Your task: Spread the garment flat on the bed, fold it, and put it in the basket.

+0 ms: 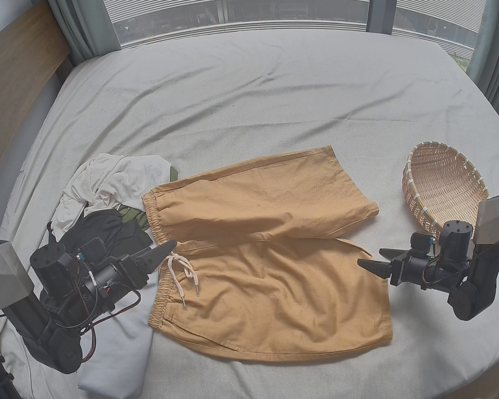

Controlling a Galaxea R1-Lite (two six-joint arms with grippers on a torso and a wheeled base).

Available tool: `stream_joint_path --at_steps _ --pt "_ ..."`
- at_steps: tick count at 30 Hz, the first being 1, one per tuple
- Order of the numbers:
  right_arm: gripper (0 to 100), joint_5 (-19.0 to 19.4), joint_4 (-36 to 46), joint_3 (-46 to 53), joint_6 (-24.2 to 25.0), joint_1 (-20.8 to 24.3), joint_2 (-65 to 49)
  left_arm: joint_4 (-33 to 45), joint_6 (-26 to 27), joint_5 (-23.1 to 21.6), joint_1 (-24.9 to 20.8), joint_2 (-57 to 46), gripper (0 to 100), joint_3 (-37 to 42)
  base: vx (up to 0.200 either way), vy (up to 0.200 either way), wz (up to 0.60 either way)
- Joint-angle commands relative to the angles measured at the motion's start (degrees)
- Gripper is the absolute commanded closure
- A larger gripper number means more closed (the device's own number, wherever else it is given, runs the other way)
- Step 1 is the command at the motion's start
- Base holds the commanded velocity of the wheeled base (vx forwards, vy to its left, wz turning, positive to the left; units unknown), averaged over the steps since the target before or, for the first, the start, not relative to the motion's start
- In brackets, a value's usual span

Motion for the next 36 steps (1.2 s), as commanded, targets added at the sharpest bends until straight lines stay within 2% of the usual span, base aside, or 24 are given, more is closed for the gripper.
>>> stream_joint_path --at_steps 1,12,19,22,36 --pt "0 0.08 0.18 4.08 0.87 0.75 -1.62 -0.23 -0.01 -0.01 -0.01 -0.13 0 0.12 0.0 0.0 0.0" --pt "0 0.69 0.18 8.38 5.79 4.27 -2.76 -0.23 -0.01 -0.01 -0.01 0.13 0 0.03 0.0 0.0 0.0" --pt "0 5.7 -0.26 8.3 14.76 5.32 -8.65 -0.23 -0.01 -0.01 -0.01 0.22 0 0.12 0.0 0.0 0.0" --pt "0 6.41 -0.35 6.89 16.95 4.97 -10.06 -0.23 -0.01 -0.01 -0.1 0.22 0 0.12 0.0 0.0 0.0" --pt "0 5.7 -0.43 2.85 17.13 2.69 -5.84 -0.23 -0.01 -0.01 -0.37 0.22 0 0.21 0.0 0.0 0.0"
